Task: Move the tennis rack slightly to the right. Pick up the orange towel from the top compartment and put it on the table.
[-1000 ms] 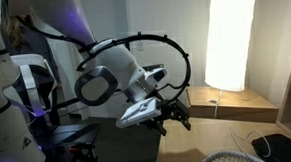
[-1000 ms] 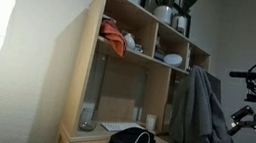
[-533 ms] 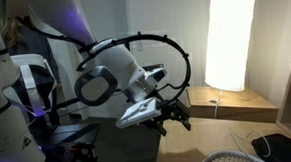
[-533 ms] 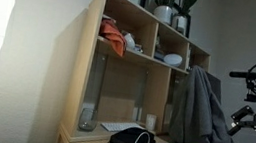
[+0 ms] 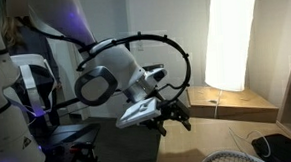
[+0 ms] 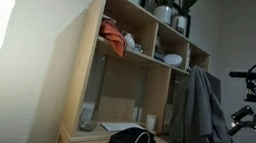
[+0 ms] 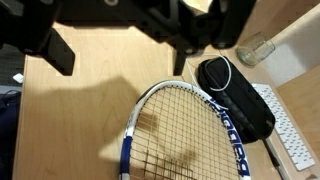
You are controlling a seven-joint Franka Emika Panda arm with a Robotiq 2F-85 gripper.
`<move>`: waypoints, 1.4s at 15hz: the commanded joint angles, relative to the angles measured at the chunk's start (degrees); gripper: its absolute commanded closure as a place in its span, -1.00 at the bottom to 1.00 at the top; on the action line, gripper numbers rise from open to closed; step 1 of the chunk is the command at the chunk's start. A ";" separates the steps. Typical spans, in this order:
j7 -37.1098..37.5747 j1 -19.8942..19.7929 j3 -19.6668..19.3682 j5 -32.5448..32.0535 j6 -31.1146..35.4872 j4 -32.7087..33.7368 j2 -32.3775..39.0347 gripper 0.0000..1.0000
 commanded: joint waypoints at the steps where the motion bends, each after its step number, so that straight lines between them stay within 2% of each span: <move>1: 0.00 0.00 0.00 0.00 0.00 0.00 0.00 -1.00; 8: 0.00 0.00 0.00 0.00 0.00 0.00 0.00 -1.00; 12: -2.23 3.64 -1.16 3.59 -0.46 0.53 0.71 -1.00; 16: -6.16 10.36 -3.49 10.89 -0.13 1.13 2.24 -1.00; 21: -11.92 20.66 -6.85 20.73 -0.16 2.26 4.66 -1.00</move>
